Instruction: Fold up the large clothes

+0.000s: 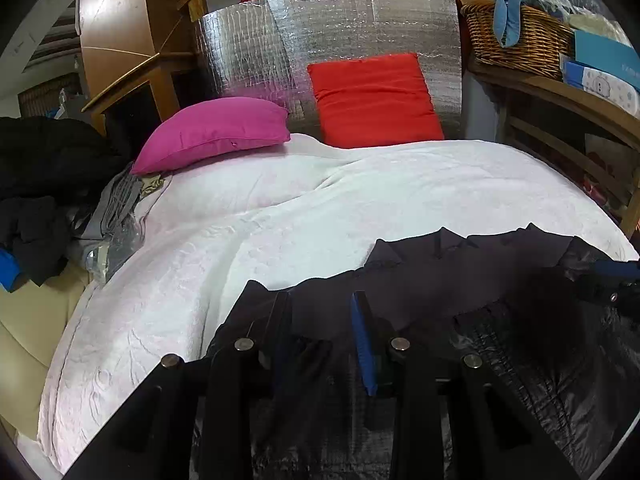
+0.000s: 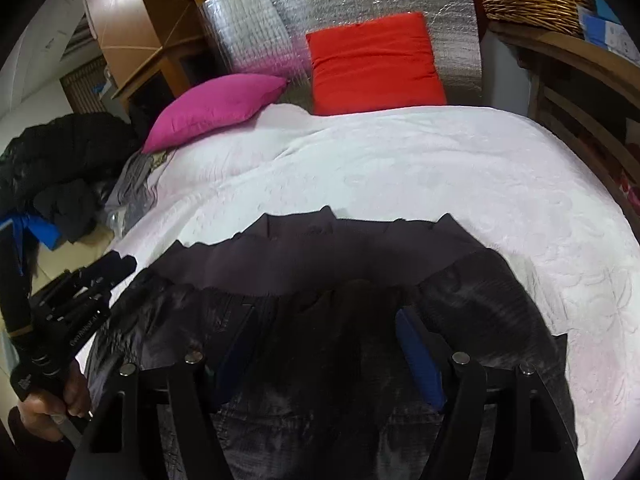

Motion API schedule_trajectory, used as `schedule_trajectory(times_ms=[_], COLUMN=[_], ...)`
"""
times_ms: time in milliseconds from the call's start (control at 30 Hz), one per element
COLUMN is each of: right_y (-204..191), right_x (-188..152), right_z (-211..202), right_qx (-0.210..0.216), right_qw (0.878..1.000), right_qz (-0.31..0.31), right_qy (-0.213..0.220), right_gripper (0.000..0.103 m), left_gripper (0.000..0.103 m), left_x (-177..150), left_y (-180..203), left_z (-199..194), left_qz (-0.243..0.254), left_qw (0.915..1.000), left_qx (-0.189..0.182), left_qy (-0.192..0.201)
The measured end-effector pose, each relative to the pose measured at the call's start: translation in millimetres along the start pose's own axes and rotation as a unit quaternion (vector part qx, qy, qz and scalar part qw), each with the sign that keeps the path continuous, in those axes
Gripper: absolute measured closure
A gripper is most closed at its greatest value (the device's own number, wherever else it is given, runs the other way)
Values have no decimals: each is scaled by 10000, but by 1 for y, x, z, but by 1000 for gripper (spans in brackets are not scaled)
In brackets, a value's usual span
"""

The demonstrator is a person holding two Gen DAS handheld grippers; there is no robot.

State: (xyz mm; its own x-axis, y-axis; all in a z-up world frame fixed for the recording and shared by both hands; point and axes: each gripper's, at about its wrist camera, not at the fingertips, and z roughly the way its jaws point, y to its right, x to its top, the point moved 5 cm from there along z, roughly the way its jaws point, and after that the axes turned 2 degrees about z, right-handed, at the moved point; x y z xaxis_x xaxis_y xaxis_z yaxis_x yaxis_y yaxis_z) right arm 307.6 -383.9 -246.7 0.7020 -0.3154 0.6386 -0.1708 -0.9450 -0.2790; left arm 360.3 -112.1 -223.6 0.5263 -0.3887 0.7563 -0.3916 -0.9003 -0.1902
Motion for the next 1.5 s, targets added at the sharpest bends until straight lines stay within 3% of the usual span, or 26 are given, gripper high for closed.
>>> schedule_trajectory(times_ms=[133, 233, 367, 400, 467, 633, 700, 800, 867, 933, 1000, 1100, 1167, 1300, 1367, 1433, 1500], right_y=[-1, 6, 14, 14, 15, 30, 44, 79, 109, 136, 157, 178, 188, 200, 201, 199, 196], right_x=[-3, -8, -15, -14, -13, -3, 5, 13, 11, 5, -6, -21, -29, -40, -43, -47, -52], right_z=[15, 44, 82, 82, 77, 39, 11, -26, -40, -45, -51, -56, -60, -53, -46, -38, -26], right_qx=[-135, -344, -569, -578, -485, 105, 158, 263, 370, 402, 408, 642, 727, 1131, 1254, 1293, 1340], right_qw=[9997, 9973, 9923, 9924, 9929, 9953, 9972, 9954, 9921, 9896, 9878, 9830, 9812, 9695, 9656, 9631, 9600], right_qz=[-13, 81, 90, 60, 153, 574, 606, 920, 1195, 1376, 1474, 1636, 1673, 2005, 2040, 2064, 2043], right_qy=[-218, -642, -1096, -1083, -1075, -771, -404, 8, 12, -118, -289, -539, -634, -845, -1012, -1141, -1366], right_gripper=[36, 38, 38, 38, 38, 37, 34, 20, 20, 20, 20, 20, 20, 20, 20, 20, 20], left_gripper=[72, 70, 59, 59, 59, 58, 49, 34, 31, 22, 20, 19, 19, 19, 19, 19, 19], left_x=[-2, -6, -24, -36, -49, -41, -35, -33, -36, -42, -50, -66, -75, -87, -91, -97, -101], left_y=[-2, -3, -6, -7, -9, -17, -25, -47, -69, -91, -111, -132, -135, -128, -119, -111, -104], left_z=[6, 16, 51, 68, 85, 64, 47, 22, 12, 9, 14, 24, 32, 44, 50, 53, 55], left_qz=[-28, -57, -83, -136, -271, -445, -535, -633, -706, -821, -1029, -1458, -1662, -1788, -1831, -1758, -1608], left_qw=[10000, 9997, 9953, 9906, 9835, 9866, 9882, 9896, 9897, 9876, 9814, 9648, 9492, 9306, 9152, 9096, 9101], left_qx=[36, 95, 190, 140, 16, -262, -433, -712, -770, -894, -1196, -1649, -2010, -2391, -2765, -2873, -2861], left_qy=[-79, -238, -941, -1352, -1791, -1546, -1365, -1079, -980, -1000, -1092, -1437, -1759, -2118, -2289, -2432, -2531])
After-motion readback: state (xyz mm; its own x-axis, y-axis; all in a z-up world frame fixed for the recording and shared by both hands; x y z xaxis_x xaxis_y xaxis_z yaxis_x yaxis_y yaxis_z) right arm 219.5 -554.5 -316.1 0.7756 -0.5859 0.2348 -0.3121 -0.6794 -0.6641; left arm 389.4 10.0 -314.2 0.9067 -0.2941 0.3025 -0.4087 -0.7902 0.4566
